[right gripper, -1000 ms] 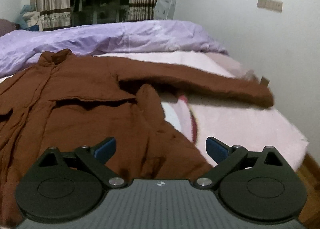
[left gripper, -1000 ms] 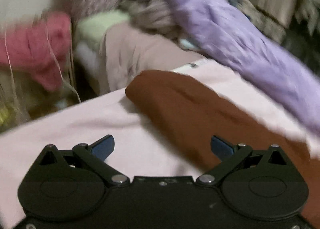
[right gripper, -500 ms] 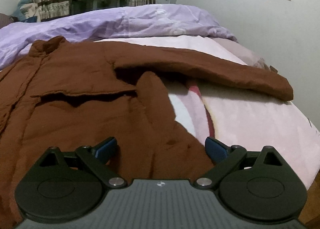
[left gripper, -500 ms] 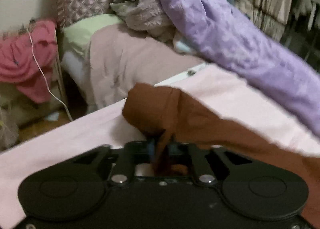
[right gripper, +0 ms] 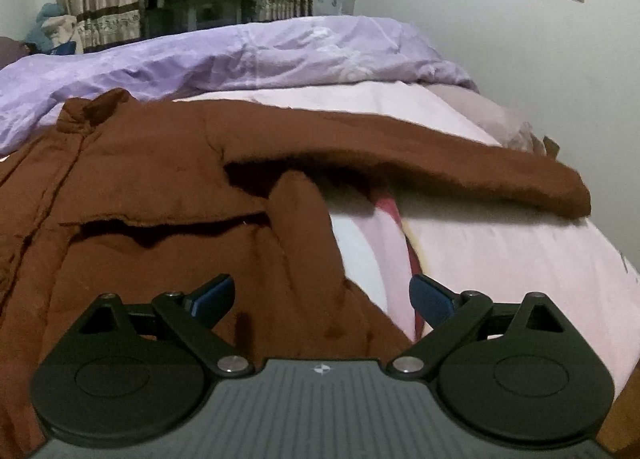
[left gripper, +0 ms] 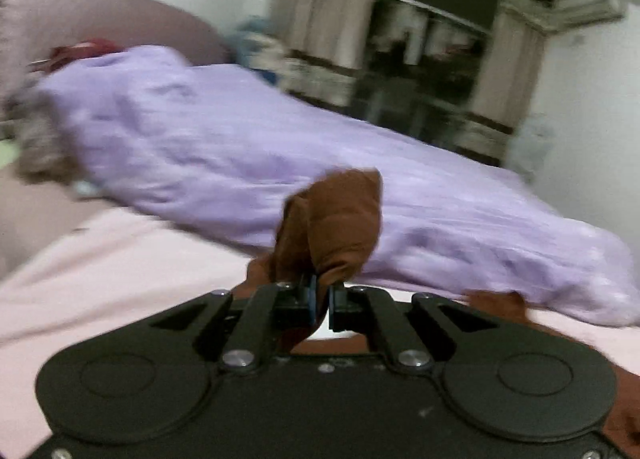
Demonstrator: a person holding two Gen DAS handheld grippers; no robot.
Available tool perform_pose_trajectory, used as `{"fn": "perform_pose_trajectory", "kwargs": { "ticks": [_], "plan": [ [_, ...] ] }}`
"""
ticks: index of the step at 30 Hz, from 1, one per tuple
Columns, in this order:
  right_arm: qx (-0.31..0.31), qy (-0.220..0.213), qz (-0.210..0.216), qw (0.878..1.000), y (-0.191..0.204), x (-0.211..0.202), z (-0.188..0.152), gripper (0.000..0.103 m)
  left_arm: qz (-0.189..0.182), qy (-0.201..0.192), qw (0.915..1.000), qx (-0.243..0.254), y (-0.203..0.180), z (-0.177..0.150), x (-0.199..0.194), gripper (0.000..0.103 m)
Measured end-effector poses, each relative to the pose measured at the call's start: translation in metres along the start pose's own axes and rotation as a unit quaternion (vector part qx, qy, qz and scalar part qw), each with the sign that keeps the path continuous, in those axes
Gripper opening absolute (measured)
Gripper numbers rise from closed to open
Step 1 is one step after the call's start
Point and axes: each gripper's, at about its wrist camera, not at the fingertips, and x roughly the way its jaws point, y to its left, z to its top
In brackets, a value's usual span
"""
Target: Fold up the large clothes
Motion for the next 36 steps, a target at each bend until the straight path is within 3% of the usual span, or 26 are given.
{"fn": "perform_pose_trajectory", "kwargs": {
  "ticks": [5,12,19,23,29,33,34,35,36],
  "plan": [
    [0.011,-0.01,-0.011,1.0,0.003,0.003,0.009,0.103,-0.105,0.012,0.9942,0.022,-0.123,-0.032,0.012,0.003],
    [0.039,0.016,-0.026,0.999,0.005,0.026,0.011,0.103,-0.23,0.058,0.9686,0.073,-0.267,-0.105,0.021,0.003],
    [0.048,0.041,-0.07,0.996,-0.005,0.042,0.008,0.103,-0.232,0.129,0.9584,0.106,-0.299,-0.178,0.068,0.003],
    [0.055,0.041,-0.069,0.995,-0.012,0.042,0.007,0.103,-0.234,0.137,0.9534,0.133,-0.314,-0.21,0.064,0.003],
    [0.044,0.037,-0.078,0.995,-0.008,0.039,0.008,0.103,-0.241,0.137,0.9508,0.139,-0.321,-0.21,0.069,0.005],
    [0.052,0.046,-0.071,0.995,-0.011,0.043,0.007,0.103,-0.254,0.171,0.9406,0.146,-0.325,-0.214,0.066,0.03],
    [0.053,0.047,-0.07,0.995,-0.011,0.043,0.007,0.103,-0.266,0.17,0.9384,0.14,-0.322,-0.213,0.063,0.048],
    [0.052,0.046,-0.069,0.995,-0.011,0.044,0.007,0.103,-0.29,0.16,0.9345,0.13,-0.32,-0.209,0.058,0.057],
    [0.051,0.046,-0.069,0.995,-0.011,0.043,0.007,0.103,-0.321,0.144,0.9288,0.117,-0.317,-0.204,0.051,0.074]
  ]
}}
